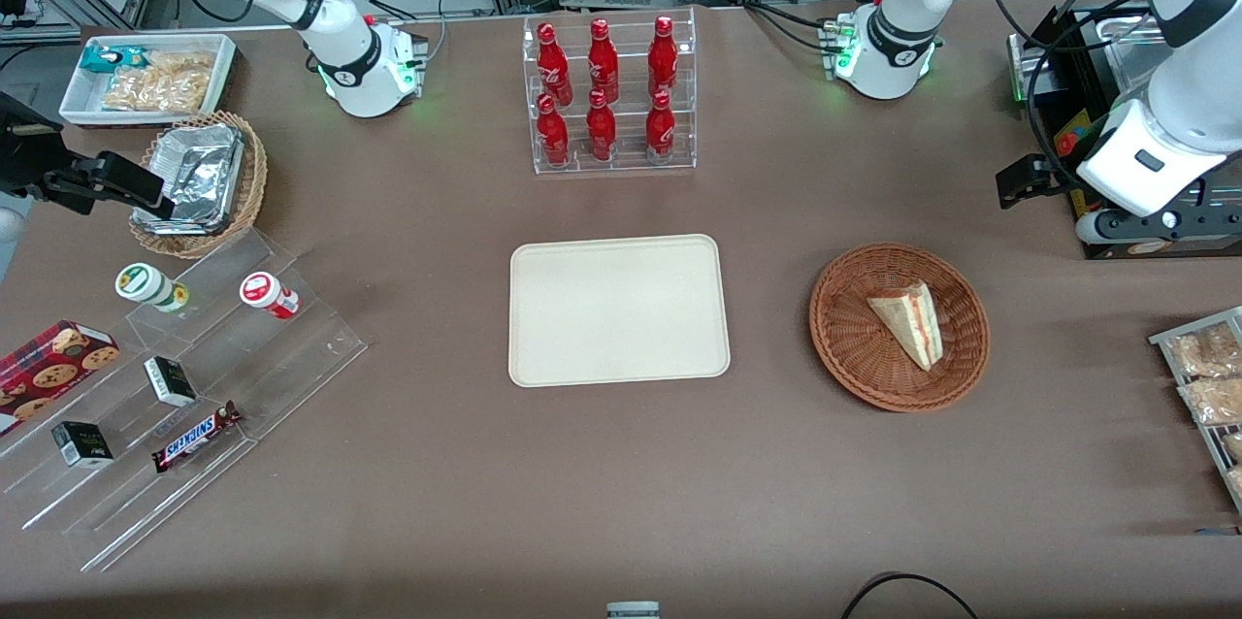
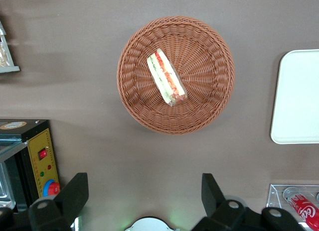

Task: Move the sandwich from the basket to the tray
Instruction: 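Move the left gripper over the wrapped sandwich in the wicker basket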

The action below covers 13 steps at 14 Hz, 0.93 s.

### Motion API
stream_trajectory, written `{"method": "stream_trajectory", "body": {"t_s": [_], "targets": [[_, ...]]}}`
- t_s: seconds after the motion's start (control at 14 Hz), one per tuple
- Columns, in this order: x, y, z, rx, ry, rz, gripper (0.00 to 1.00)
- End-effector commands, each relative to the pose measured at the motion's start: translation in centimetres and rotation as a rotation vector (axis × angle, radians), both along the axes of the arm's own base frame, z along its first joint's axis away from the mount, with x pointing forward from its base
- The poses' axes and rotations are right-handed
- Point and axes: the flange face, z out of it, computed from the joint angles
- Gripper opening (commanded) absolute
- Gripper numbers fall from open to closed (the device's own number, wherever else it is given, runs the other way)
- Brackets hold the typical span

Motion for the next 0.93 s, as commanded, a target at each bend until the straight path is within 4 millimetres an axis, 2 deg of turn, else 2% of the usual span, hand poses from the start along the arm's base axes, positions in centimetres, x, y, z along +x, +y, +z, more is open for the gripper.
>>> {"method": "stream_trajectory", "body": {"t_s": [0.0,0.21,0.43,0.64,0.86], "targets": [[0.1,-0.5,0.0,-0.007,0.022,0.015,1.0],[0.7,-0.5,-4.1,-0.002,0.092,0.01,1.0],[1.6,-1.4,-10.2,-0.001,0.111,-0.005,1.0],[0.8,-1.8,-16.0,-0.006,0.056,-0.015,1.0],[-0.2,-2.0,-20.5,-0.013,-0.002,-0.021,1.0]]}}
